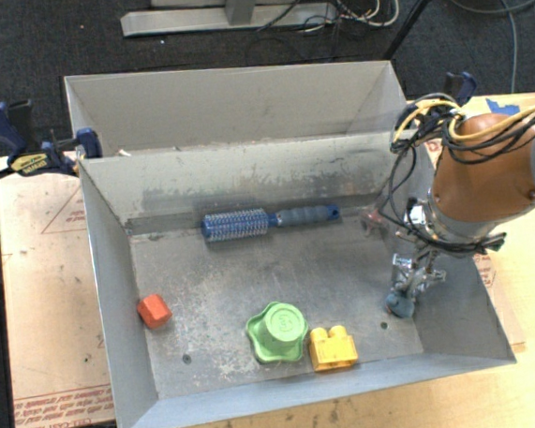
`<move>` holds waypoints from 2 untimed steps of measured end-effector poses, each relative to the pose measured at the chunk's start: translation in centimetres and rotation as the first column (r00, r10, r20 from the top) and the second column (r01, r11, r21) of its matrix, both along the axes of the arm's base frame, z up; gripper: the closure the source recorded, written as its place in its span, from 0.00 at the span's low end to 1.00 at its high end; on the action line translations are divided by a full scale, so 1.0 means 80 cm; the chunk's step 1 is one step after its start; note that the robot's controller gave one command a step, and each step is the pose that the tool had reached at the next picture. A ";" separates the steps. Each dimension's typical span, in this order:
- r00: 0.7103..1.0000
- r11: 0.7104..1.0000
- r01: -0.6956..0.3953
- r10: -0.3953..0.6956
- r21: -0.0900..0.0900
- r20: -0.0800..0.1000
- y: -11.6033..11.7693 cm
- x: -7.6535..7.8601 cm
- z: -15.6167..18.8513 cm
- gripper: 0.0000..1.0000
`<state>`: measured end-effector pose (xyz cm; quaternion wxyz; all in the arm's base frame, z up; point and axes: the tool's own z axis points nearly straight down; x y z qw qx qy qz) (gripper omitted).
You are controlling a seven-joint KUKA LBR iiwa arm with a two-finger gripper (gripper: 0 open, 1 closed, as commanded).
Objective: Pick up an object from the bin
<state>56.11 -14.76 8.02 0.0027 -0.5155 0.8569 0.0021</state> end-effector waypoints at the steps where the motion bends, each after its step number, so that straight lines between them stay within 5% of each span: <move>1: 1.000 1.000 0.001 -0.001 -0.003 0.001 0.002 0.001 0.008 1.00; 2: 1.000 1.000 0.003 -0.003 -0.007 0.008 0.003 0.005 0.110 1.00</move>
Offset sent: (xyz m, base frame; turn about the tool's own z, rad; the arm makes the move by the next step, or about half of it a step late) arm 0.0001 -0.0001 0.0061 0.0000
